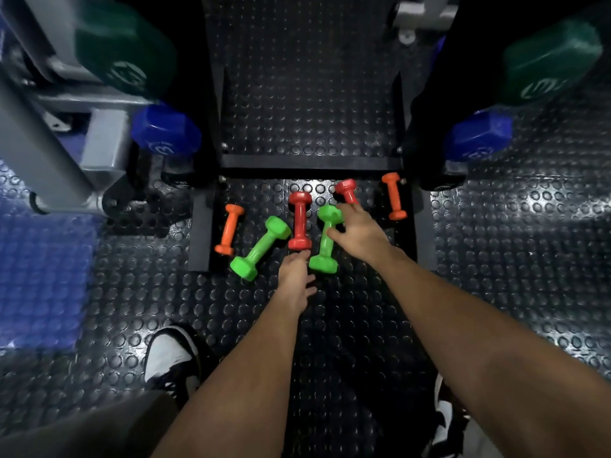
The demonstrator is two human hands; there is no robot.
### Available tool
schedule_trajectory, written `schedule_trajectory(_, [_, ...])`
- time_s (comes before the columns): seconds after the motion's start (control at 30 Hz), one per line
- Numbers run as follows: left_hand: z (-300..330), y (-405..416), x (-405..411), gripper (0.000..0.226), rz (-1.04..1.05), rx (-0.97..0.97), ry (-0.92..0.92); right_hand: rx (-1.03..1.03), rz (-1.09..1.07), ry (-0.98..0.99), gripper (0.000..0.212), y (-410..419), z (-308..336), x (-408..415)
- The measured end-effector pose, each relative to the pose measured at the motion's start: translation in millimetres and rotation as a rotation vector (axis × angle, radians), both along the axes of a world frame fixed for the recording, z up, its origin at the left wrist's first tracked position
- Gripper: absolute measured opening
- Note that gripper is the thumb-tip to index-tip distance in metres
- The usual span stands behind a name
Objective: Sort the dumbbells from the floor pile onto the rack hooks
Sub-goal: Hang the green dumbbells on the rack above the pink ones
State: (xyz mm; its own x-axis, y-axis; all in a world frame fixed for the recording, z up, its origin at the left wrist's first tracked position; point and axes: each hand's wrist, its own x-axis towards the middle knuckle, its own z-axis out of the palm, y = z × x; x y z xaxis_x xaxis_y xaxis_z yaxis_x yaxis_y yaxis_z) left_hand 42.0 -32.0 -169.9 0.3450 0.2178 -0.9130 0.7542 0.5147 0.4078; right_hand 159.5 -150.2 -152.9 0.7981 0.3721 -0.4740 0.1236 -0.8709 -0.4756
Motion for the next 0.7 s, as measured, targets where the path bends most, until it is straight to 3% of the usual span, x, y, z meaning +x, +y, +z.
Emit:
schedule_trajectory(0.17, [-10.1,-6.4,11.2,0.027,0.117,-0.164,0.02,0.007,0.013,0.015,0.065,6.8,-13.6,22.6])
schedule_trajectory(0.37, [-23.1,-15.1,20.2,0.049,0.14,-0.229,0.041,-0.081,0.076,0.121,0.066,14.9,-30.9,42.0])
schedule_trajectory(0.5, [-29.1,-11.9,23.6,0.048,0.168,-0.214,0.056,-0.132,0.135,0.134,0.072,20.0,-37.5,43.9])
schedule_trajectory(0.7, [-28.5,-19.6,24.1,0.051,0.224,-0.148,0.056,-0.096,0.115,0.014,0.039,15.9,-41.1,47.9])
